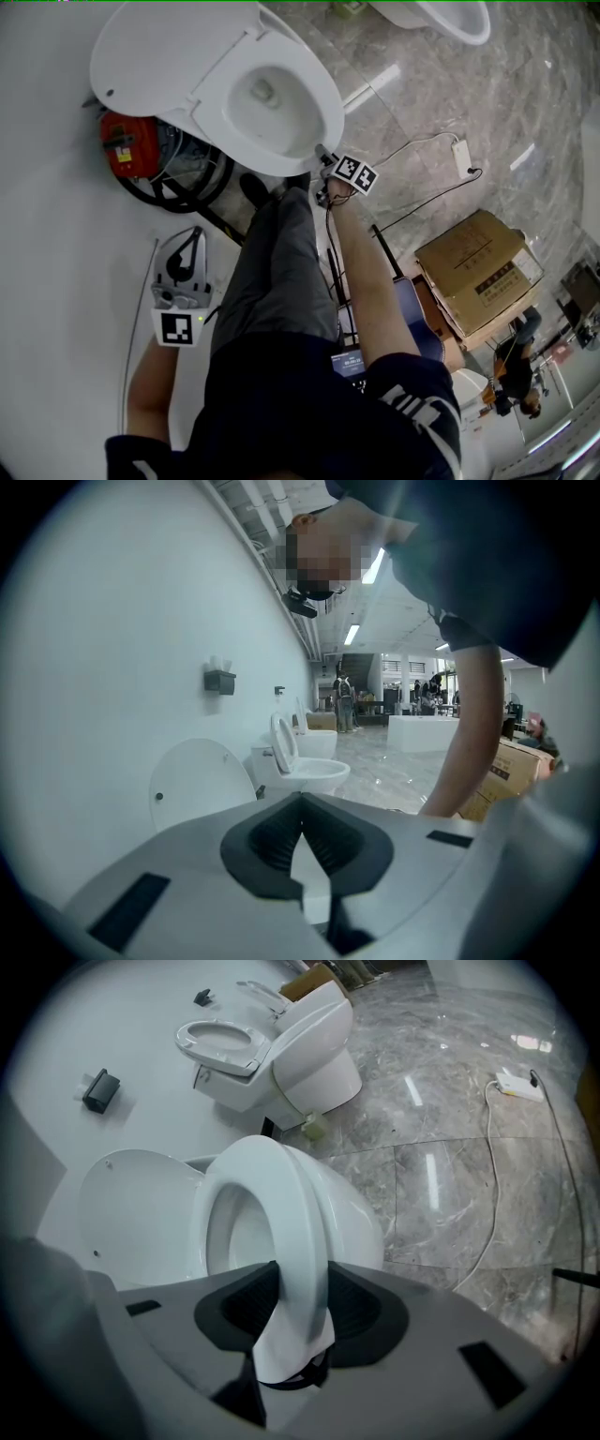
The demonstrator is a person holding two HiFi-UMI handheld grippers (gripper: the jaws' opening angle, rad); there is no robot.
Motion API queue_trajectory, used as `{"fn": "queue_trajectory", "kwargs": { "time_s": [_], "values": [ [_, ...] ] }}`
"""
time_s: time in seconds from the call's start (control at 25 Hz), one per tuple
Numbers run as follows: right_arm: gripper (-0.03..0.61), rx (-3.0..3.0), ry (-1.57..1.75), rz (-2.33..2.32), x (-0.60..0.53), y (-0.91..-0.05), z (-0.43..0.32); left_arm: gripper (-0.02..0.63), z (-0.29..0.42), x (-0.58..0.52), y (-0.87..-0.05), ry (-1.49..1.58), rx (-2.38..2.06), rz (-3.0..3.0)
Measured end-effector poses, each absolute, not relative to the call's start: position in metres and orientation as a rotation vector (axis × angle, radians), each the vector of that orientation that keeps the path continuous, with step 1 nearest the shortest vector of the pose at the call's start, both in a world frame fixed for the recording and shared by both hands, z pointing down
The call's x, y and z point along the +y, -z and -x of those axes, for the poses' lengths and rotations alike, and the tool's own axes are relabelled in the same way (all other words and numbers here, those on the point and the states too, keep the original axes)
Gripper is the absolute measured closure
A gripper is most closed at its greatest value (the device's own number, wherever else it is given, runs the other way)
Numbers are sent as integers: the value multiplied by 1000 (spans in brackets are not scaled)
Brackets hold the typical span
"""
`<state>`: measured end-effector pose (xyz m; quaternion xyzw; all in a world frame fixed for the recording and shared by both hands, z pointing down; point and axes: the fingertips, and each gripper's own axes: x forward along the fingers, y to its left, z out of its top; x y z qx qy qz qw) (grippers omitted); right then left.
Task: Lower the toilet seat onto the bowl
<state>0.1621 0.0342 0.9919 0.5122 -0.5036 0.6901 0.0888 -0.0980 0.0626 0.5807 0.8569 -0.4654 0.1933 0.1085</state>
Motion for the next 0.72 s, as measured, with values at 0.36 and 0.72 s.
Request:
{"fn": "queue_trajectory", "kwargs": {
  "time_s": [0.36, 0.72],
  "values": [
    [402, -1479, -2028, -1492, 34, -997, -161, 589, 99, 64, -588, -575, -1366, -2508],
    [386, -1448, -1937, -1463, 34, -996, -164, 589, 99, 64, -589, -572, -1371, -2500]
  ]
}}
